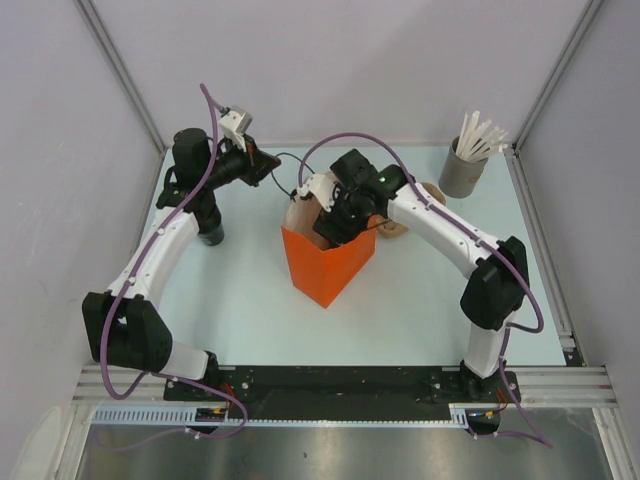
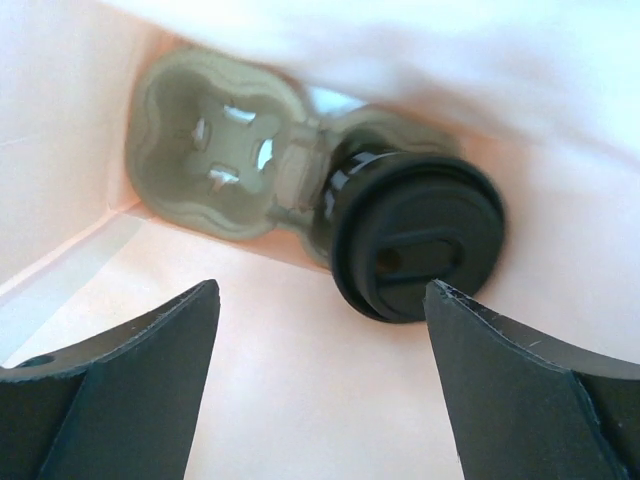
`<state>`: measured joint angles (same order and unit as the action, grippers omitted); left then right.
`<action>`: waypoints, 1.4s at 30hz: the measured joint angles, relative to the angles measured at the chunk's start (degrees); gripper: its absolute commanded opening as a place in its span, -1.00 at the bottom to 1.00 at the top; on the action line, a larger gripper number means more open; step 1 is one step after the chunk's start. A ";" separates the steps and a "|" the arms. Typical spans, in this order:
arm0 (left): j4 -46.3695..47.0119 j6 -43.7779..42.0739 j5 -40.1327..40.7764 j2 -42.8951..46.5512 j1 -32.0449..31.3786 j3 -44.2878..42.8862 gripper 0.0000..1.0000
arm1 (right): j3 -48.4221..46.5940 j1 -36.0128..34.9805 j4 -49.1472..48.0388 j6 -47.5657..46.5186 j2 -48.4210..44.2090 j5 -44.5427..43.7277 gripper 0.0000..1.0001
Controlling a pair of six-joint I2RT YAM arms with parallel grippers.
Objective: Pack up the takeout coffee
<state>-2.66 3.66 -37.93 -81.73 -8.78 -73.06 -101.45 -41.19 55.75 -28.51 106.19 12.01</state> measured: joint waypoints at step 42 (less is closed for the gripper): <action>1.77 0.98 -6.10 1.27 -0.28 0.00 -0.14 | -0.46 19.06 -18.32 9.55 -20.65 -4.37 0.96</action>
<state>-0.89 4.64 -44.03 -80.47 -9.06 -73.06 -101.91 -22.13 37.43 -18.96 85.54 7.64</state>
